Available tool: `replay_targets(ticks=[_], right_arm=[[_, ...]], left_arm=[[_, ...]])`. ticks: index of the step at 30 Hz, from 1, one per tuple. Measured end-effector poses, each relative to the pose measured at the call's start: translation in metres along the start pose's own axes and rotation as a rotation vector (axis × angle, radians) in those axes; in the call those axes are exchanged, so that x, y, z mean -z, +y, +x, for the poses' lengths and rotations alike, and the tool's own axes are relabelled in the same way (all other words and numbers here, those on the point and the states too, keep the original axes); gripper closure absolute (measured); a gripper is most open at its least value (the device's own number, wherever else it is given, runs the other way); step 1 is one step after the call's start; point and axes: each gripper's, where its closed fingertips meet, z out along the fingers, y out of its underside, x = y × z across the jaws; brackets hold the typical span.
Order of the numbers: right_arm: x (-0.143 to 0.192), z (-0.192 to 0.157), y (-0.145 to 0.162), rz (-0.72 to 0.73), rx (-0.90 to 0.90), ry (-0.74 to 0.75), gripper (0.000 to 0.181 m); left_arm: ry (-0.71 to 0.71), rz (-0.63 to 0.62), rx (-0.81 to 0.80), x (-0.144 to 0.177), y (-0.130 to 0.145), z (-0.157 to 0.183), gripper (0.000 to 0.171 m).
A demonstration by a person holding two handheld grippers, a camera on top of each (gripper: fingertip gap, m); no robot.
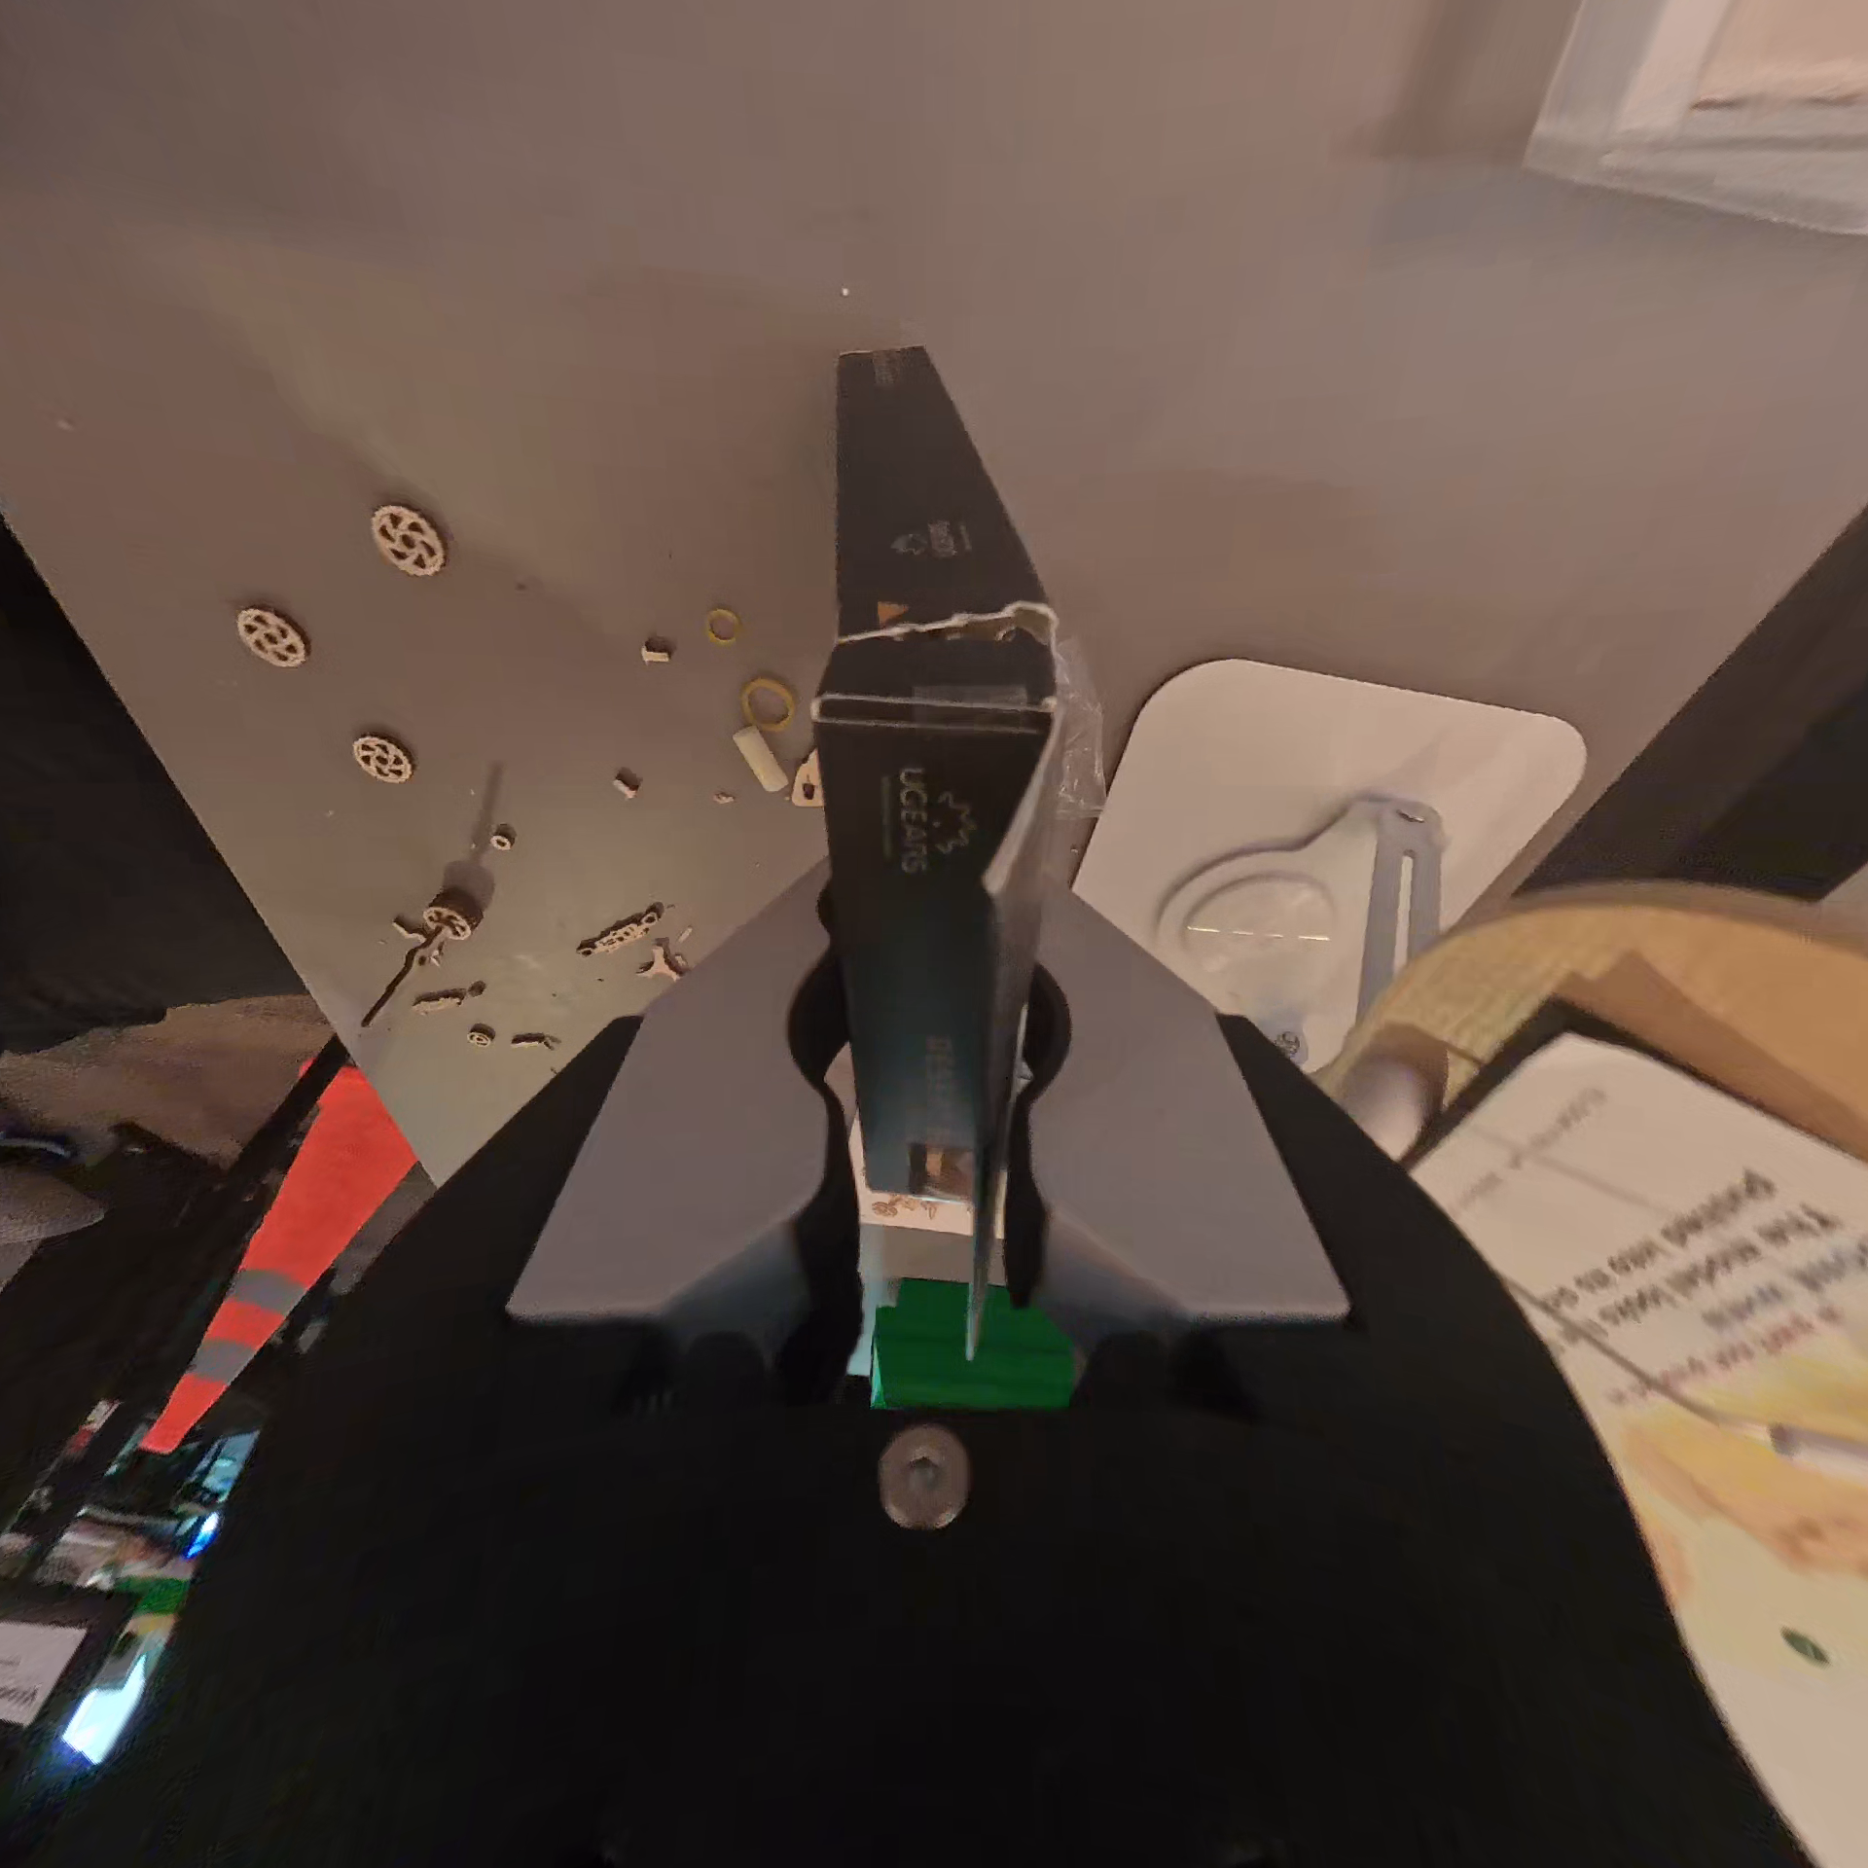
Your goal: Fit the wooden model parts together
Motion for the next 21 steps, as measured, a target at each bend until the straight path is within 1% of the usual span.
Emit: replay_targets(ticks=[2,5,6,8,10,11,16,21], right_arm=[[-0.013,0.004,-0.001,-0.041,0.0,-0.004,0.155],[-0.024,0.015,0.001,-0.089,-0.034,0.037,0.132],[-0.022,0.022,0.003,-0.097,-0.038,0.083,0.13],[-0.015,0.026,0.004,-0.093,-0.046,0.126,0.127],[-0.003,0.036,0.009,-0.104,-0.05,0.21,0.122],[0.003,0.04,0.011,-0.104,-0.045,0.248,0.122],[0.029,0.052,0.023,-0.089,-0.094,0.33,0.125],[0.041,0.051,0.03,-0.033,-0.123,0.344,0.126]], left_arm=[[0.005,-0.006,0.013,0.0,0.002,-0.002,0.123],[0.015,-0.019,0.021,0.0,0.006,-0.002,0.123],[0.02,-0.024,0.023,0.0,0.006,-0.002,0.123],[0.031,-0.032,0.028,-0.001,0.008,-0.002,0.122],[0.039,-0.043,0.033,-0.001,0.008,-0.002,0.121],[0.04,-0.046,0.033,-0.002,0.009,-0.002,0.121],[0.038,-0.06,0.025,-0.003,0.01,-0.004,0.12],[0.04,-0.069,0.029,-0.004,0.008,-0.004,0.119]])
